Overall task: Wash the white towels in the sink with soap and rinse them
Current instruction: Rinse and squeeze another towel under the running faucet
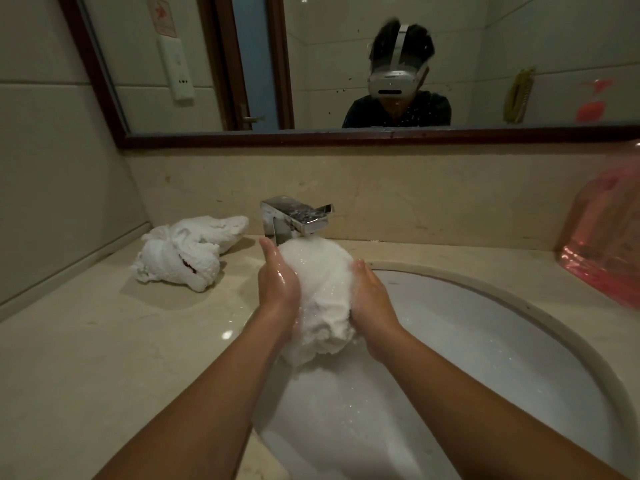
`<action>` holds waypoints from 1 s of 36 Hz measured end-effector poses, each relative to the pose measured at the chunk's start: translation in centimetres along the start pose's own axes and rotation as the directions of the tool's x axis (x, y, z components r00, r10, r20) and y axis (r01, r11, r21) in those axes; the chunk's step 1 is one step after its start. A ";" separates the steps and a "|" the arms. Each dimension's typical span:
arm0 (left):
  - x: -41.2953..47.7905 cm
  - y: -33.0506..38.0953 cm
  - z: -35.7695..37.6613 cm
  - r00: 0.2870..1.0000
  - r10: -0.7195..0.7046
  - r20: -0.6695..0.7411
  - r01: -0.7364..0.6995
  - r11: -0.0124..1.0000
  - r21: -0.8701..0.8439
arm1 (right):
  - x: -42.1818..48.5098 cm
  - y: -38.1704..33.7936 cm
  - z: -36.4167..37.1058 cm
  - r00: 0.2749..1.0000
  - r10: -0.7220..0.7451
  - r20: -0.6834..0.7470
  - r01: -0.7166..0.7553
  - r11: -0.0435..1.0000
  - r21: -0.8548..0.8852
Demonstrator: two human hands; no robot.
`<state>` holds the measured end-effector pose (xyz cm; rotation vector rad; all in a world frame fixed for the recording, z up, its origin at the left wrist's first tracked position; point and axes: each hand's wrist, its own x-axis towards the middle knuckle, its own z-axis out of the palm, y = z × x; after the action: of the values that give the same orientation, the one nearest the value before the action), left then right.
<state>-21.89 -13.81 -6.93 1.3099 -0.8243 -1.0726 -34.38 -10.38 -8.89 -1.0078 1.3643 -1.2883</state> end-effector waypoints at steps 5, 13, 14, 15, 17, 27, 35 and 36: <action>0.2 -0.1 -0.2 0.999 0.025 -0.038 -0.027 0.999 -0.044 | 0.7 0.5 -0.2 1.000 0.010 -0.029 -0.010 1.000 0.011; 0.5 -1.3 0.0 0.999 0.026 -0.031 -0.028 0.998 -0.063 | 1.1 0.9 1.2 0.981 0.050 0.188 -0.056 0.998 0.024; 1.0 -1.8 -0.1 1.000 0.021 -0.009 -0.021 0.998 -0.055 | 1.6 1.5 1.3 0.977 0.039 0.208 -0.052 0.997 0.056; 0.7 -1.6 0.0 1.000 0.014 0.019 -0.013 0.999 -0.041 | 1.6 1.7 1.3 0.974 0.028 0.225 -0.048 0.995 0.085; -0.2 -0.8 0.2 0.995 -0.022 0.094 0.031 0.995 -0.092 | 1.6 1.7 1.1 0.972 0.006 0.236 -0.035 0.992 0.121; -2.0 0.7 0.5 0.953 -0.064 0.297 0.110 0.984 -0.141 | 2.7 1.3 -1.4 0.998 0.025 0.051 -0.038 0.963 0.267; -1.5 0.1 0.8 0.900 -0.170 0.401 0.197 0.980 -0.025 | 3.5 1.5 -1.9 0.994 0.004 0.112 -0.056 0.888 0.456; -1.3 -0.1 0.7 0.896 -0.191 0.401 0.221 0.975 -0.029 | 3.5 1.6 -1.9 0.992 -0.002 0.129 -0.056 0.894 0.445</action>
<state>-22.98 -12.82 -6.78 1.1496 -0.9462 -1.5597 -36.83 -13.26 -10.89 -0.7306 0.9184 -1.4090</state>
